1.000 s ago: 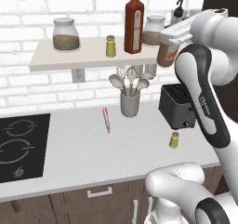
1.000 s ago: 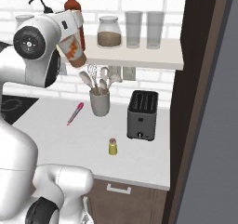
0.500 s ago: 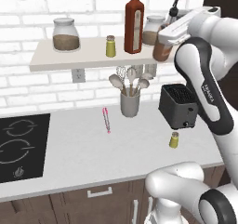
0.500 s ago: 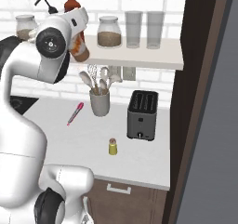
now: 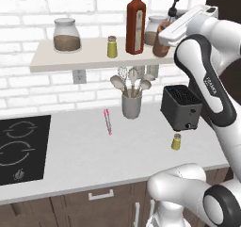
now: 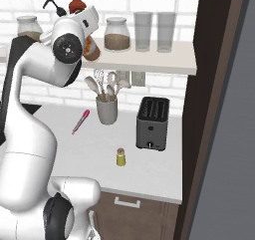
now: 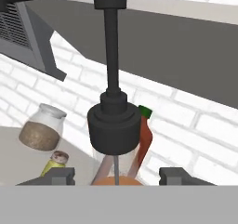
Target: Put the shaker and condiment bottle from the counter next to their counterparts in the cabinet.
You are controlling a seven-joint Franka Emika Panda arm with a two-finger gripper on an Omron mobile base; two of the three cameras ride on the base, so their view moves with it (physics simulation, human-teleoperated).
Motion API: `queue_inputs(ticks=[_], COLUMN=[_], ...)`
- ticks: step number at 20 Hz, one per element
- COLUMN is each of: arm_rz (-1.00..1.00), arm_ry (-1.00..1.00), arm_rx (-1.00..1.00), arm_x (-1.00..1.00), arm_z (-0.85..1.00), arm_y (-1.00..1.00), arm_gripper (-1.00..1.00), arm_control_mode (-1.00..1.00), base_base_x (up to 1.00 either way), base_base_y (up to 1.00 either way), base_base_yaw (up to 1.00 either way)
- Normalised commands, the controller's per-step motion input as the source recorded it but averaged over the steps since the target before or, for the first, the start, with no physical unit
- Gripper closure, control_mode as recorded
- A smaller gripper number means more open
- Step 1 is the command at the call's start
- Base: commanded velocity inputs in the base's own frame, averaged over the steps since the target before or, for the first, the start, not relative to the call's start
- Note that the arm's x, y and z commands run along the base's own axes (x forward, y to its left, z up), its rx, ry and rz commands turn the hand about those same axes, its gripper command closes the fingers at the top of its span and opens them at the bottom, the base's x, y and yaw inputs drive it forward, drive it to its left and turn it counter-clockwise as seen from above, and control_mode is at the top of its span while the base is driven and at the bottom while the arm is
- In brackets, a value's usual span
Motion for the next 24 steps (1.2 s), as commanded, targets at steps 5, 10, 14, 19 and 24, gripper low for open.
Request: queue_inputs(ticks=[5, 10, 14, 19, 24], arm_rz=[0.0, 0.0, 0.0, 0.0, 0.0], arm_ry=[-0.01, 0.0, 0.0, 0.04, 0.06], arm_rx=[-0.01, 0.0, 0.0, 0.0, 0.0], arm_x=[0.04, 0.05, 0.18, 0.32, 0.33], arm_z=[0.0, 0.0, 0.0, 0.0, -0.03], arm_y=[0.0, 0.0, 0.0, 0.0, 0.0], arm_gripper=[1.0, 1.0, 1.0, 1.0, 1.0], arm_control_mode=[-1.0, -1.0, -1.0, -1.0, -1.0], base_base_x=[0.0, 0.0, 0.0, 0.0, 0.0], base_base_y=[0.0, 0.0, 0.0, 0.0, 0.0], base_base_yaw=[0.0, 0.0, 0.0, 0.0, 0.0])
